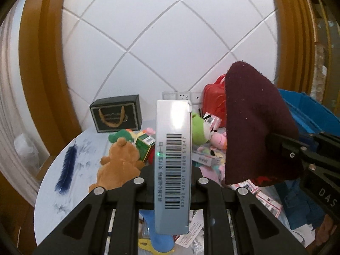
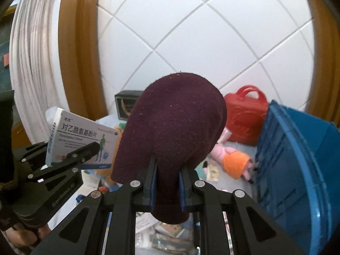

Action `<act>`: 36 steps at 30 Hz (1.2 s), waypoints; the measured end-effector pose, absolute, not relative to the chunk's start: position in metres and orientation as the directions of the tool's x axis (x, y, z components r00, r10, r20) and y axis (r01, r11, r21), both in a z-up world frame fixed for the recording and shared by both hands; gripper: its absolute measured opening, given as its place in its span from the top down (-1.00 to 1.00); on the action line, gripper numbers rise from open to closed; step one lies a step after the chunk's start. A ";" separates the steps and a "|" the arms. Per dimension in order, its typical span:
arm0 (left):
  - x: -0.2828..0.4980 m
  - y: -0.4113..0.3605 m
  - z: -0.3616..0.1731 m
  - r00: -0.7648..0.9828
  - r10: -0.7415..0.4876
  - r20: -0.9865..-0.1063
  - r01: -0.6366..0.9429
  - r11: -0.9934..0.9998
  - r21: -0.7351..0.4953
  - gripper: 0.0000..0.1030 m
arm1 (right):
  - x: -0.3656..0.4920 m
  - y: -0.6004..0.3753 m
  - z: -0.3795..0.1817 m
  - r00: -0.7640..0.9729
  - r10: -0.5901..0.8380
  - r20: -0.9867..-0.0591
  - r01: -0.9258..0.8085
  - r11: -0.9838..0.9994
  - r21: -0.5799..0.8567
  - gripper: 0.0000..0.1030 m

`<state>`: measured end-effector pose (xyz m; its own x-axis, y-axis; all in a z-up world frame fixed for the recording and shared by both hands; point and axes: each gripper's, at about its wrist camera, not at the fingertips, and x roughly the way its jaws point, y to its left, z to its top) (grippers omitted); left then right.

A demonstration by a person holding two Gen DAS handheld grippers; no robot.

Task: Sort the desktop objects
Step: 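Lift the barcode box and maroon hat and carry both over the blue crate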

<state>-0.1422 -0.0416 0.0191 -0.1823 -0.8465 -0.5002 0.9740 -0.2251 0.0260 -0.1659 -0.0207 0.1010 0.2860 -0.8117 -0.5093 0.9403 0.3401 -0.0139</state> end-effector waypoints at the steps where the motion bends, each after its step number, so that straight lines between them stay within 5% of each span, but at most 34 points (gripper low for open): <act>1: -0.142 -0.041 0.021 -0.194 -0.847 -0.494 0.971 -0.236 0.024 0.67 | -0.168 -0.018 0.104 0.278 -0.819 -0.502 0.944 0.331 -0.017 0.68; 20: -0.238 -0.004 0.061 -0.390 -0.835 -0.388 0.901 -0.432 0.024 0.67 | -0.248 0.037 0.176 0.057 -0.933 -0.356 0.993 0.091 -0.079 0.68; 36: -0.508 0.033 0.112 -0.466 -0.797 -0.385 0.865 -0.501 -0.011 0.67 | -0.507 0.019 0.220 -0.076 -0.935 -0.346 0.983 -0.011 -0.185 0.68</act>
